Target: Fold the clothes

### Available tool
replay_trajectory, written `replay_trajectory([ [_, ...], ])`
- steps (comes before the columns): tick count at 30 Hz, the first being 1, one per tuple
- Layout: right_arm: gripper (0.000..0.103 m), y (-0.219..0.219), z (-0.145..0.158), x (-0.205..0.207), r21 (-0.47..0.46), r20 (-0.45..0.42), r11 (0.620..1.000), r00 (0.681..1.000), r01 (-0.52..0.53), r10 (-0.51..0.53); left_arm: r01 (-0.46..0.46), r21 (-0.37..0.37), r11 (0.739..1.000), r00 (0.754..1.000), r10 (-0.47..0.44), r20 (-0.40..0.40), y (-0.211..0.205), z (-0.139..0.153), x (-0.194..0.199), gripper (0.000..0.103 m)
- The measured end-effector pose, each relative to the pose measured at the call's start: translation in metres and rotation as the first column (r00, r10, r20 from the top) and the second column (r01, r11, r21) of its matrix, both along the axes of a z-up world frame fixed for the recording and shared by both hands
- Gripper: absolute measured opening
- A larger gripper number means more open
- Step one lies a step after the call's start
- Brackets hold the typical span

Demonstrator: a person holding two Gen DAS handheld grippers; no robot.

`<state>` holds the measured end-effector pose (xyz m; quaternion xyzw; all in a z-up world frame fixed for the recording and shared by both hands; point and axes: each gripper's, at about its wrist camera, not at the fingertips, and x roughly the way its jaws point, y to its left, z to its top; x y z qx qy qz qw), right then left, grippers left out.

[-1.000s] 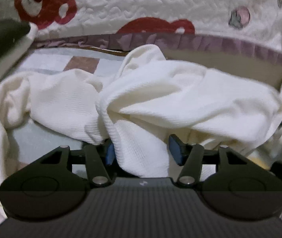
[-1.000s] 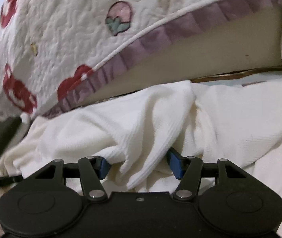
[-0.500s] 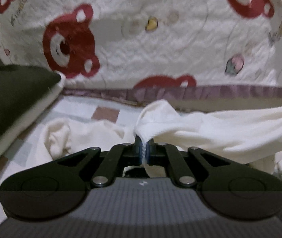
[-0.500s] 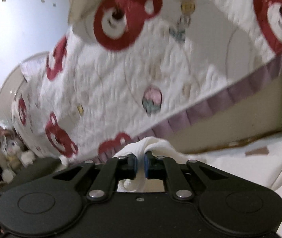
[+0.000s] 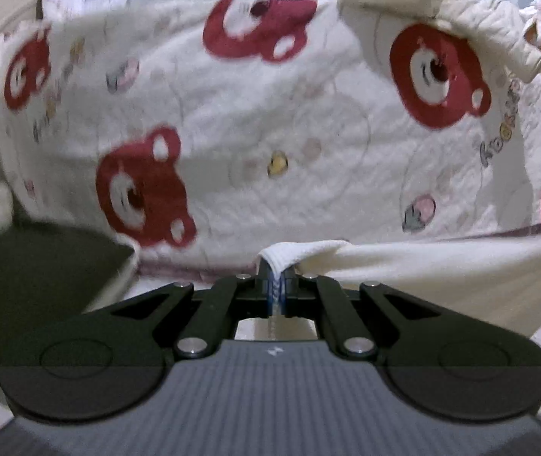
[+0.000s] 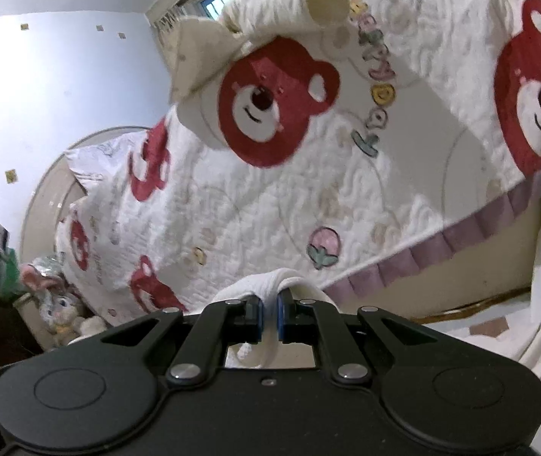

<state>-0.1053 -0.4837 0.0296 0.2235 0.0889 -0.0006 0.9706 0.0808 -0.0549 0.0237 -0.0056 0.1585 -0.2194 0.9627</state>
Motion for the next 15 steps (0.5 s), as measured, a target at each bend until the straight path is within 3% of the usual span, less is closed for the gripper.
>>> replay_trajectory([
  [5, 0.009, 0.014, 0.024, -0.018, -0.039, -0.005, 0.999, 0.999, -0.033, 0.033, 0.036, 0.08, 0.996, 0.998, -0.039, 0.044, 0.006, 0.03, -0.002, 0.003],
  [7, 0.009, 0.025, 0.023, -0.025, -0.076, -0.027, 0.997, 0.999, -0.032, 0.03, 0.068, 0.136, 0.988, 0.997, -0.071, 0.016, 0.004, 0.03, -0.007, 0.003],
  [10, 0.009, 0.034, 0.01, -0.038, -0.062, -0.08, 0.998, 0.997, -0.016, 0.011, 0.126, 0.214, 0.969, 0.992, -0.122, -0.033, 0.005, 0.029, -0.016, 0.003],
  [15, 0.009, 0.038, -0.007, -0.07, 0.018, -0.137, 1.0, 0.991, 0.005, -0.002, 0.217, 0.239, 0.947, 0.97, -0.182, -0.158, 0.028, 0.036, -0.038, 0.003],
])
